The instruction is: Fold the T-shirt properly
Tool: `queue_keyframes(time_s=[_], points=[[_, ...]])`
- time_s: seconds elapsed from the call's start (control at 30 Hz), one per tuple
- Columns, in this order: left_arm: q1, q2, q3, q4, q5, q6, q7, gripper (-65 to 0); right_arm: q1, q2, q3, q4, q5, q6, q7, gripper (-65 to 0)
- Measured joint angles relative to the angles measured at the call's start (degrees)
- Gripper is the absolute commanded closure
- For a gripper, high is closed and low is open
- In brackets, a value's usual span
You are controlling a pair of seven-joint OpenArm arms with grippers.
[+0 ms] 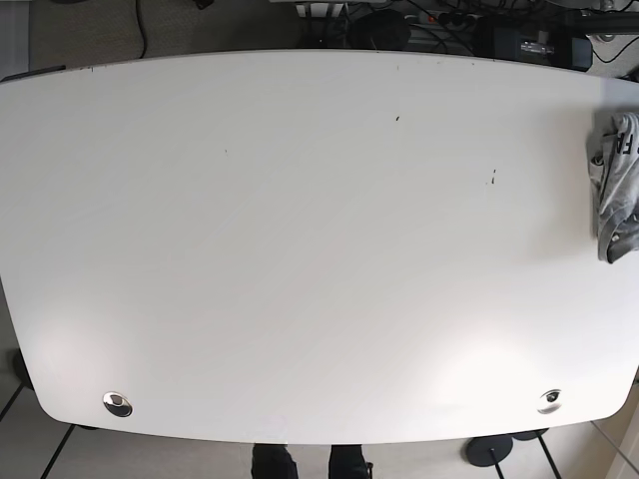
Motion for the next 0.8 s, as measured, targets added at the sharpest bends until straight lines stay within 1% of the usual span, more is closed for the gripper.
queue_keyframes(time_s=[0.07, 0.1, 0.2, 0.27, 0.37, 0.47, 0.5, 0.6, 0.63, 0.67, 0.73, 0.77, 0.8], points=[[-3.9, 0.0, -1.4, -6.6, 0.0, 0.0, 0.0, -31.8, 3.8, -0.2, -1.1, -6.2, 0.0, 0.13, 0.2, -11.6], [-6.9, 0.0, -2.4, -11.2, 0.1, 0.0, 0.0, -31.8, 6.6, 0.0, -2.4, -10.9, 0.0, -0.17, 0.2, -11.6], [-13.6, 0.0, -4.6, -21.6, 0.1, 0.0, -0.1, -31.8, 12.3, 0.2, -6.0, -20.0, 0.2, -0.63, 0.2, -11.6], [-18.2, -1.4, -4.7, -29.1, 0.1, -0.3, -0.1, -31.8, 17.0, -0.2, -8.5, -26.5, 0.2, -0.66, 0.2, -11.6], [-26.1, -3.7, -4.9, -43.4, 0.0, 0.2, -0.3, -31.8, 23.4, -0.3, -10.7, -35.6, 0.3, -0.55, 0.4, -11.6], [-33.5, -5.2, -5.0, -57.0, 0.1, 0.2, -0.3, -31.8, 27.7, -0.4, -13.3, -41.4, 0.4, -0.79, 0.8, -11.6], [-36.5, -5.5, -5.0, -62.2, 0.0, 0.2, -0.3, -31.8, 29.2, -0.5, -15.0, -43.4, 0.4, -1.27, 2.6, -11.9], [-41.6, -5.9, -5.0, -69.4, 0.0, 0.2, -0.5, -31.9, 33.1, -0.7, -21.0, -49.3, 0.4, -8.11, 7.3, -12.0], [-43.2, -5.9, -5.0, -71.3, 0.1, 1.1, -0.5, -32.1, 34.6, -0.7, -23.6, -51.5, 0.4, -10.34, 8.1, -12.2], [-44.6, -5.8, -4.9, -73.0, 0.1, 3.7, -0.5, -32.2, 35.9, -0.7, -26.1, -53.5, 0.4, -12.66, 8.9, -12.2], [-47.1, -5.5, -1.8, -75.8, 0.1, 10.2, -0.7, -32.2, 38.1, -1.1, -29.8, -56.5, 0.4, -15.45, 9.0, -12.2], [-48.2, -5.6, 0.5, -77.1, 0.1, 12.9, -0.7, -32.2, 39.0, -1.5, -30.7, -57.5, 0.4, -17.00, 8.9, -12.2], [-49.1, -5.6, 2.6, -78.2, 0.0, 14.6, -0.7, -32.4, 39.8, -2.0, -31.4, -58.2, 0.5, -17.68, 9.0, -12.4]])
